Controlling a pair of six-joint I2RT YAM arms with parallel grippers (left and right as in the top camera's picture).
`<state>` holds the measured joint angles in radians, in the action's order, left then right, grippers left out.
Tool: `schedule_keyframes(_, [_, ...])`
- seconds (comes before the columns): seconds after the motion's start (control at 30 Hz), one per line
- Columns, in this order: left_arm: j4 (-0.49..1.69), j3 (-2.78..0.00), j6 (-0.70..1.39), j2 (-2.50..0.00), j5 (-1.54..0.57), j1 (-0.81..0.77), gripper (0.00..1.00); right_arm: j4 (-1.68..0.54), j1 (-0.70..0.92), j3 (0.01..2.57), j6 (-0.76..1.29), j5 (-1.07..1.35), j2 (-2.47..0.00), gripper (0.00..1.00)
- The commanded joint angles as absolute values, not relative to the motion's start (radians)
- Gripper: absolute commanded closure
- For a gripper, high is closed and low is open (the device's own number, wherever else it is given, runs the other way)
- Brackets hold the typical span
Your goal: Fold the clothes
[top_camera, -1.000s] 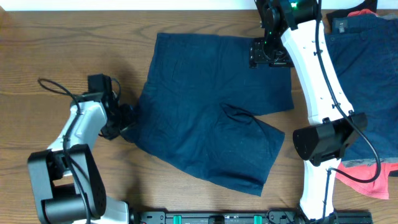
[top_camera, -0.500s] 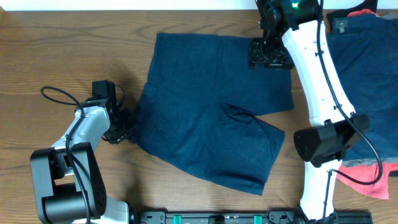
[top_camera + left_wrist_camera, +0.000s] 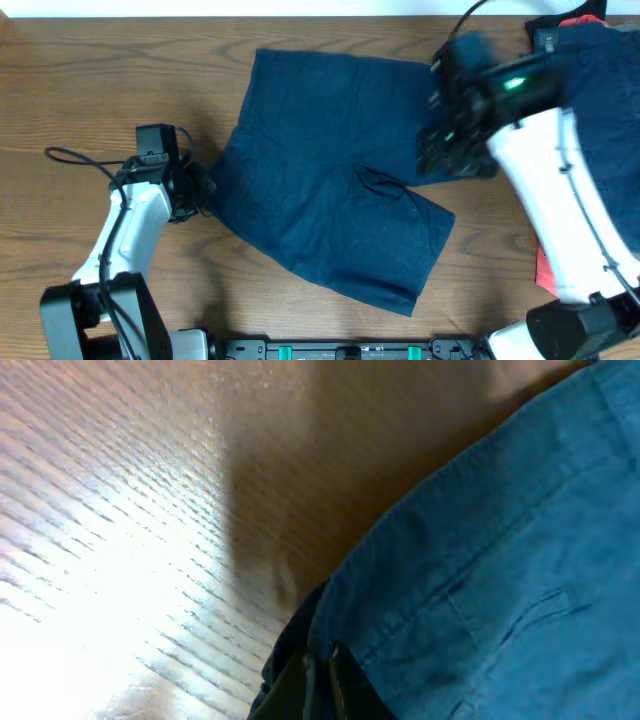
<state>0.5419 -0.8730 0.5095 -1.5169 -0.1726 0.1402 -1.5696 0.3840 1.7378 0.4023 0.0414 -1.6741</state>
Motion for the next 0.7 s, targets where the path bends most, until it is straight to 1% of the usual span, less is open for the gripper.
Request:
schedule_keyframes(0.0, [0.547,-0.874,0.537,-1.515,-0.163,0.139,0.94,-1.488,0.497,1.553,0.425,0.12,-1.641,0.32])
schedule_keyframes(0.13, [0.546,-0.874,0.537,-1.515,-0.163,0.139,0.94,-1.349,0.636,1.344,0.467,0.146,-1.629,0.33])
schedule_keyframes(0.27, [0.543,-0.874,0.536,-1.515,-0.163,0.139,0.94,-1.249,0.737,1.16,0.479,0.179,-1.629,0.36])
schedule_keyframes(0.5, [0.543,-0.874,0.521,-1.515,-0.163,0.139,0.94,-1.151,0.888,0.975,0.483,0.229,-1.616,0.36])
schedule_keyframes(0.6, [0.543,-0.874,0.521,-1.515,-0.163,0.139,0.94,-1.08,0.948,0.904,0.524,0.218,-1.616,0.37])
schedule_keyframes(0.67, [0.543,-0.874,0.521,-1.515,-0.163,0.139,0.94,-1.035,0.96,0.869,0.564,0.194,-1.616,0.38])
